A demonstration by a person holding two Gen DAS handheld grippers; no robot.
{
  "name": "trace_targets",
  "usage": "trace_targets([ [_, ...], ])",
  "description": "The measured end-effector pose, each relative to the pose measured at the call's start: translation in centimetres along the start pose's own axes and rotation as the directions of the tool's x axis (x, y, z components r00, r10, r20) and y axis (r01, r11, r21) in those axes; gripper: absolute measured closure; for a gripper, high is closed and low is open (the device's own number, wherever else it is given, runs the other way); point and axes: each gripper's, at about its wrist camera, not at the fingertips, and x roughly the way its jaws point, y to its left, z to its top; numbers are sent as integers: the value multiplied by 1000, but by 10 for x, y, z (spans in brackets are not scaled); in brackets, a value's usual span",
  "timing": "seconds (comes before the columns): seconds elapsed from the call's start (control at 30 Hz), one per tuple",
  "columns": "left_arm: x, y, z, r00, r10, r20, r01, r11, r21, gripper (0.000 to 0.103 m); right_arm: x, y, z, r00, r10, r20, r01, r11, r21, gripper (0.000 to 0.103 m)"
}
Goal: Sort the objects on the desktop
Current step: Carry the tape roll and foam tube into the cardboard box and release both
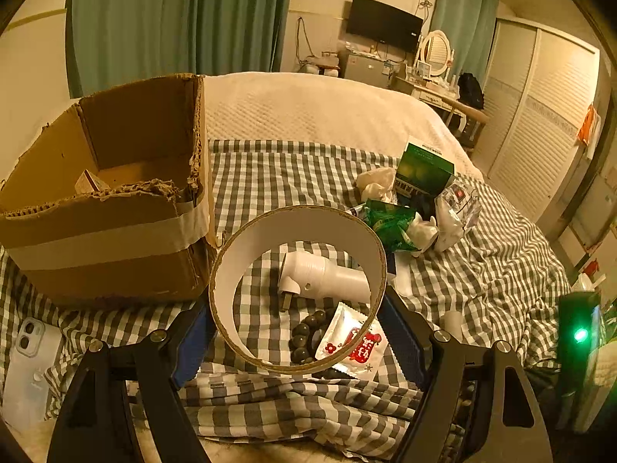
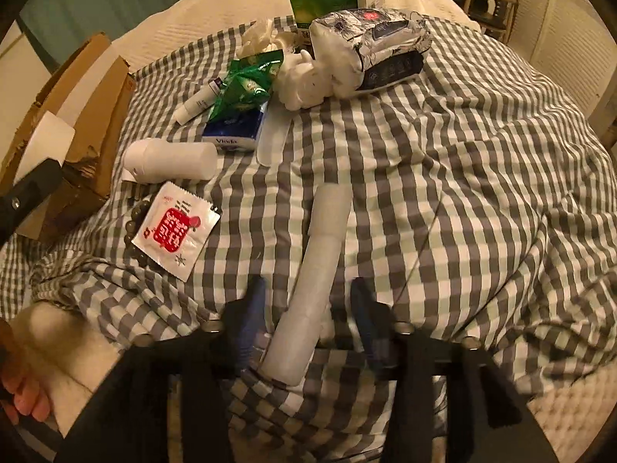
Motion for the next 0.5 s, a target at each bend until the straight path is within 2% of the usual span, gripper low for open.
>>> trace_targets([
  [0.1,1,0,-1,1000,-2,-7,2,1000,3,21,13,4,-5,999,-23,-46,23,1000,-11,56],
  [0.13,1,1,-1,1000,-4,-6,4,1000,1,21,16,4,-7,998,-25,-56,24,1000,-15,64],
  [0.17,0,1,-1,1000,-6,-3,6,1000,-1,21,17,4,-7,998,-34,-54,33,999,-21,81],
  [0.33,-11,6,3,999,-28,24,29,999,-21,21,-5,6,-5,1000,-28,-1,28,999,-44,85],
  [0.5,-38,18,25,995,-29,97,32,999,-30,21,-57,21,11,994,34,108,-26,996,-80,85],
])
